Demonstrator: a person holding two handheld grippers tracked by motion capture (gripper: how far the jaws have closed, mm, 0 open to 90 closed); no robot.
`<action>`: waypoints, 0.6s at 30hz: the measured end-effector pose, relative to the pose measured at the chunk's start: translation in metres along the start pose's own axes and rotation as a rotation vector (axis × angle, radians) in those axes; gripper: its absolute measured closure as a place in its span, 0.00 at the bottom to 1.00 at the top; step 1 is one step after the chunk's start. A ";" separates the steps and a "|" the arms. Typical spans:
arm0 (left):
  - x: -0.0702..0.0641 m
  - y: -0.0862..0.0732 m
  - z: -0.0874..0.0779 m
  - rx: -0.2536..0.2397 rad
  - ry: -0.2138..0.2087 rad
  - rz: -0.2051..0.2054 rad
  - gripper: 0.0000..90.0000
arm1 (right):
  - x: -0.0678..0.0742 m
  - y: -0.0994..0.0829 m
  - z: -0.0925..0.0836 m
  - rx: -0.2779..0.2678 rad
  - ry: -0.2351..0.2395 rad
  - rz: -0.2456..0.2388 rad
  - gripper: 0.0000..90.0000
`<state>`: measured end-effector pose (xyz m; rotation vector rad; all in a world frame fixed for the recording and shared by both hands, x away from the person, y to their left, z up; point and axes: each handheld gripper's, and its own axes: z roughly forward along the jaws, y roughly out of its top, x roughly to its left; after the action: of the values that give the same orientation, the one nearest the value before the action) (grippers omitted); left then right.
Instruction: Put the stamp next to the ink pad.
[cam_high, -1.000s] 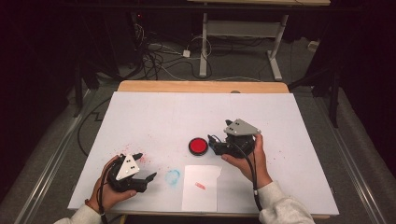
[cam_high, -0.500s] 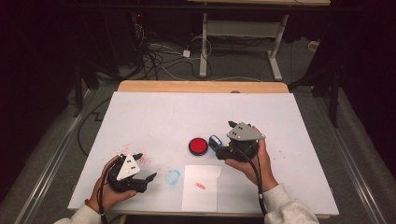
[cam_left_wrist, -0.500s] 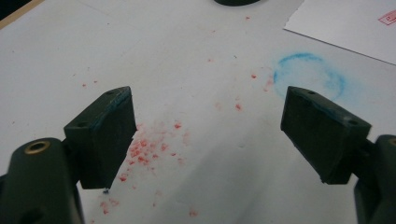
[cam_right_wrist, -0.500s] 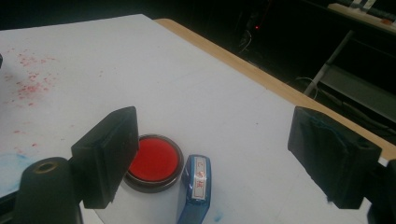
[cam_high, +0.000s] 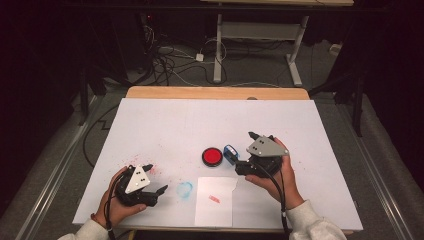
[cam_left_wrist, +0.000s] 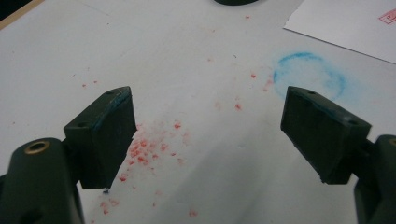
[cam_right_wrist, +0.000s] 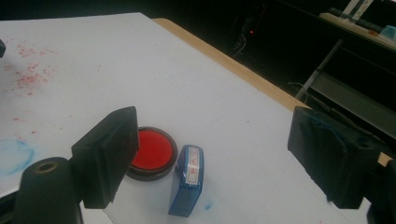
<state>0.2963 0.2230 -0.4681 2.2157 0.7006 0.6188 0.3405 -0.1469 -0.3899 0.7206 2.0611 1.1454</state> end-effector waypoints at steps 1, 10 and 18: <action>0.000 0.000 0.000 0.000 0.000 0.001 0.20 | 0.000 0.000 -0.001 -0.004 -0.002 0.001 0.19; 0.000 0.000 0.000 0.001 -0.001 0.003 0.20 | -0.001 -0.006 -0.010 -0.009 -0.004 -0.013 0.19; 0.000 0.000 0.001 0.003 0.000 0.002 0.20 | -0.003 -0.013 -0.017 0.000 -0.017 -0.027 0.19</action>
<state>0.2967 0.2226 -0.4686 2.2193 0.6993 0.6189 0.3269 -0.1636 -0.3935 0.6986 2.0508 1.1207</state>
